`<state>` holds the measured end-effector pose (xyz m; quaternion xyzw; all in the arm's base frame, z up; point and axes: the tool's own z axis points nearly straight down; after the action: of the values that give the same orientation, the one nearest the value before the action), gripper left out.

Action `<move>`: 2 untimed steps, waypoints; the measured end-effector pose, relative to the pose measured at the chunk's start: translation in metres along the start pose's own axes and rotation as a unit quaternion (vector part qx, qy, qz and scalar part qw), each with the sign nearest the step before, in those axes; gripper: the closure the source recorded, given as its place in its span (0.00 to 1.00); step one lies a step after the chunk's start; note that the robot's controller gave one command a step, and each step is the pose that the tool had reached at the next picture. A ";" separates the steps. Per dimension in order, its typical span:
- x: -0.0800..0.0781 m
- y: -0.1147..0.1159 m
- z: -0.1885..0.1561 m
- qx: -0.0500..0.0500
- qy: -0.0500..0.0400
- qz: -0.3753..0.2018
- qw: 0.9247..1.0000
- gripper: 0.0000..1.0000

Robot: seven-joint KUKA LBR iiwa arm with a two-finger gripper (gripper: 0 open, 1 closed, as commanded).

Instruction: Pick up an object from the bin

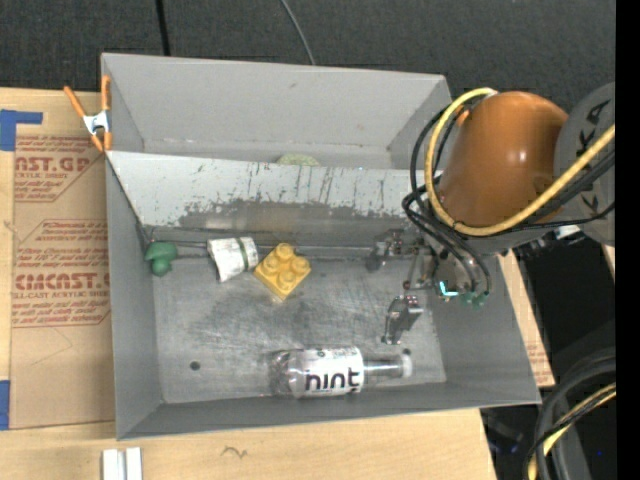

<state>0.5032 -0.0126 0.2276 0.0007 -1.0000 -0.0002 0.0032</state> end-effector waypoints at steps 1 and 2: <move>-0.002 0.000 -0.004 0.000 -0.004 0.000 1.000 0.00; 0.001 0.024 0.044 0.000 -0.007 -0.008 1.000 0.00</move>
Offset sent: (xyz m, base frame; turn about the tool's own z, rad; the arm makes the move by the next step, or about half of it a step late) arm -0.0132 0.0819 -0.1576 -0.0550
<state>0.5017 0.0116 0.1836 0.0084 -1.0000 0.0002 -0.0043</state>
